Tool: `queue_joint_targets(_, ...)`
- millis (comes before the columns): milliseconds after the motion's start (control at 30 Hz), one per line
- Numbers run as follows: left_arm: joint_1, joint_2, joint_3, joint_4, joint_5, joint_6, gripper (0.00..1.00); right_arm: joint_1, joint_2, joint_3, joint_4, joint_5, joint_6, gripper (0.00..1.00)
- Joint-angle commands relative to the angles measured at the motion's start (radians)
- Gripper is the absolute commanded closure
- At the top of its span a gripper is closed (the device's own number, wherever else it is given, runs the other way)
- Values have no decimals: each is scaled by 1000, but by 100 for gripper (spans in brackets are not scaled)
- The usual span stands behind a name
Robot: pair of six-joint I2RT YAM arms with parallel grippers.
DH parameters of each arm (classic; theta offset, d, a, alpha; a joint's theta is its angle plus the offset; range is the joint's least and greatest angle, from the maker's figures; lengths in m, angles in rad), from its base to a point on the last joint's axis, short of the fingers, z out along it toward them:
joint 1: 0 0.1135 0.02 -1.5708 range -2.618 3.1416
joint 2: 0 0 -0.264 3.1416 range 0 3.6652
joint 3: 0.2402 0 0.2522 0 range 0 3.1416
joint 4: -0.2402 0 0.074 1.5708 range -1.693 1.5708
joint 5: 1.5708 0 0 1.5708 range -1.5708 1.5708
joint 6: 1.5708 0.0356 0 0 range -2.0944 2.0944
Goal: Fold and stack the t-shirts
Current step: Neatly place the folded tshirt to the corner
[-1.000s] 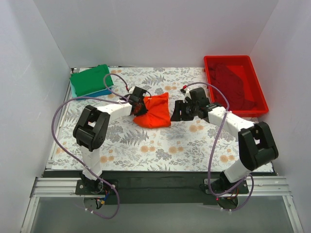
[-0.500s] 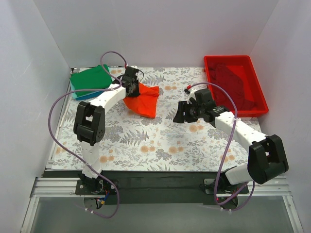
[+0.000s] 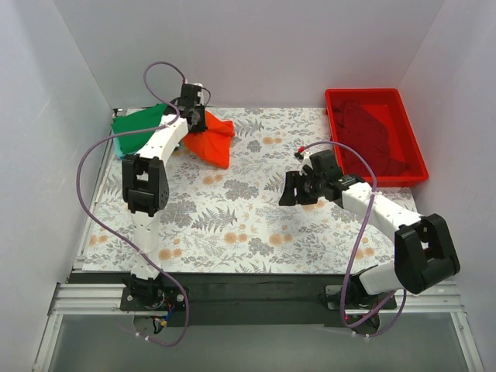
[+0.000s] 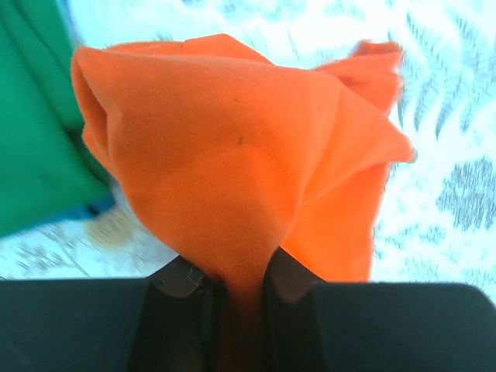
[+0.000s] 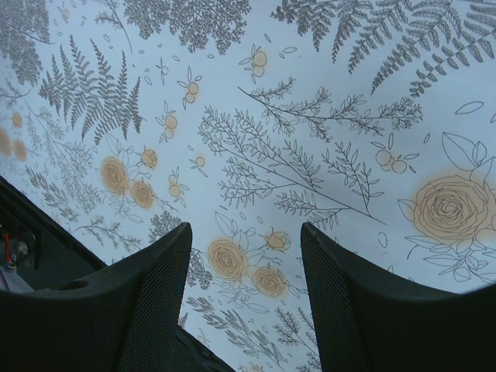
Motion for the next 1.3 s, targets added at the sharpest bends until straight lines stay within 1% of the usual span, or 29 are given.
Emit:
queue_joint_targets(0,54,4,126,-20,30,36,100,-4,4,-17,4,-2,1,35)
queue_joint_targets(67,75,18,183,-29,54,31,100,-4,7,-21,4,-2,3,35)
queue_joint_targets(200,138,43,247,-17,100,22,100,-3,7,-33,4,-11,6,35)
queue_joint_targets(367,191,66,315,19,163,18,100,-4,-13,-67,3,-11,13,35)
queue_joint_targets(400,207,73,352,19,213,19,100,-3,-18,-75,3,-10,17,35)
queue_joint_targets(533,246,92,403,33,267,7,100,-3,-31,-119,6,-11,27,35)
queue_joint_targets(567,246,89,401,48,281,-7,100,-3,-35,-127,4,-13,27,35)
queue_joint_targets(600,288,87,401,56,293,-15,100,-3,-36,-133,4,-14,29,35)
queue_joint_targets(733,322,78,404,94,333,-27,100,-1,-50,-152,4,-14,33,35)
queue_joint_targets(900,373,102,465,129,407,-60,100,5,-61,-162,4,-16,40,35)
queue_joint_targets(1033,408,107,450,164,467,-87,100,11,-68,-165,6,-16,53,35)
queue_joint_targets(1267,439,109,398,171,501,-91,100,16,-67,-162,4,-14,61,35)
